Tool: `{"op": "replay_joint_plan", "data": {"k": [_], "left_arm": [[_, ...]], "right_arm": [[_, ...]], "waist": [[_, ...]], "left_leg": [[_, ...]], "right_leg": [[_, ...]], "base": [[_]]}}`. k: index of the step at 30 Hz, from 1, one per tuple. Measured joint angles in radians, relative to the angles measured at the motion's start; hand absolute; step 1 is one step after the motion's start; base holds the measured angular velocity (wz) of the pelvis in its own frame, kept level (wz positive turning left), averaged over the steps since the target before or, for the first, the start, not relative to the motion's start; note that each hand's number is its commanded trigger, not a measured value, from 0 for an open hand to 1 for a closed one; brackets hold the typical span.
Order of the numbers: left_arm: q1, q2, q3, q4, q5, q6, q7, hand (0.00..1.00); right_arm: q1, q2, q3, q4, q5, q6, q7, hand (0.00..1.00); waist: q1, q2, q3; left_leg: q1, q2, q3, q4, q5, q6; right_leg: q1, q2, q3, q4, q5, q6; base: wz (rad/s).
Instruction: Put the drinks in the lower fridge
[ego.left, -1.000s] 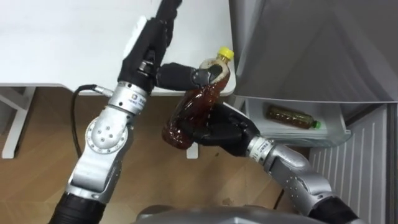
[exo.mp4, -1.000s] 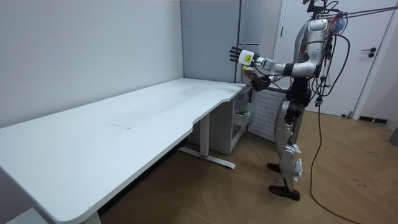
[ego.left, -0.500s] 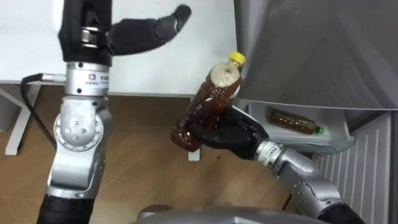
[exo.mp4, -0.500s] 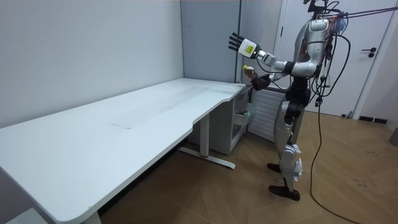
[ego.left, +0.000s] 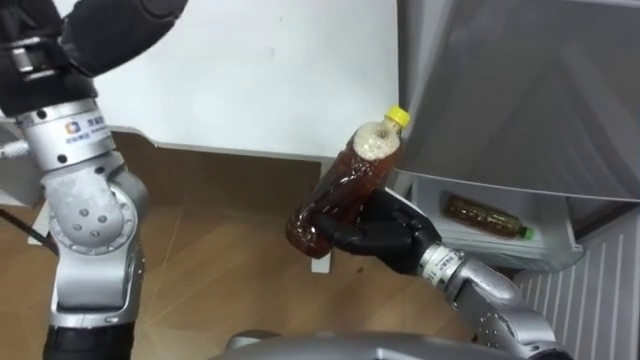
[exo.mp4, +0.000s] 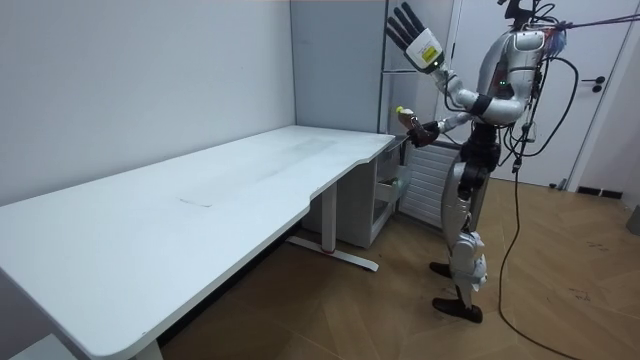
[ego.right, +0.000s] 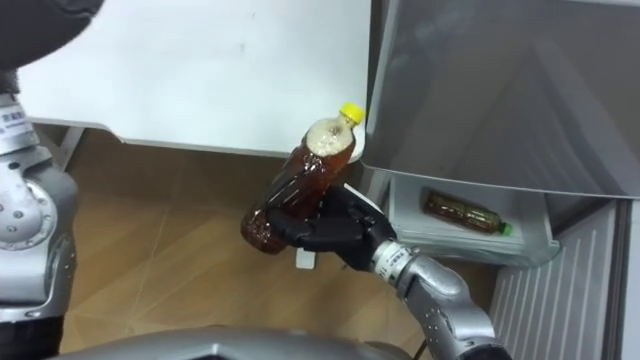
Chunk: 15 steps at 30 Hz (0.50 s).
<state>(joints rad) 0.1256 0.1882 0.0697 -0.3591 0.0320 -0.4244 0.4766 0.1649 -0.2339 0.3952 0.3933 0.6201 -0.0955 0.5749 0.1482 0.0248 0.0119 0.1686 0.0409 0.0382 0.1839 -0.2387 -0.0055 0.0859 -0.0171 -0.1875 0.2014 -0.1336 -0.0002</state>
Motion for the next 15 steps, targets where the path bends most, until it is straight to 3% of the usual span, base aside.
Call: {"op": "replay_joint_plan", "data": {"k": [6,8,15], "left_arm": [[0.047,0.001,0.045,0.065,0.000,-0.002,0.094,0.00],[0.048,0.009,0.046,0.126,-0.014,-0.004,0.134,0.00],[0.079,0.014,0.044,0.385,-0.177,-0.003,0.194,0.00]], "right_arm": [[0.002,-0.003,-0.050,-0.032,-0.034,0.001,-0.032,1.00],[0.002,-0.005,-0.056,-0.035,-0.037,0.001,-0.050,1.00],[0.018,-0.004,-0.060,-0.056,-0.040,0.004,-0.100,1.00]], "waist": [[0.019,-0.002,-0.0028],[0.027,-0.008,-0.0087],[0.051,-0.010,-0.0095]], "left_leg": [[-0.001,-0.001,-0.009,0.000,0.000,0.000],[0.001,-0.001,-0.014,0.000,0.001,-0.001],[0.011,-0.001,-0.012,-0.019,0.001,0.000]], "right_leg": [[-0.001,0.001,-0.003,-0.003,-0.001,0.000],[0.001,0.002,-0.007,-0.014,0.000,0.000],[0.005,0.003,-0.002,-0.018,-0.001,0.000]], "base": [[0.01],[0.05],[-0.02]]}}
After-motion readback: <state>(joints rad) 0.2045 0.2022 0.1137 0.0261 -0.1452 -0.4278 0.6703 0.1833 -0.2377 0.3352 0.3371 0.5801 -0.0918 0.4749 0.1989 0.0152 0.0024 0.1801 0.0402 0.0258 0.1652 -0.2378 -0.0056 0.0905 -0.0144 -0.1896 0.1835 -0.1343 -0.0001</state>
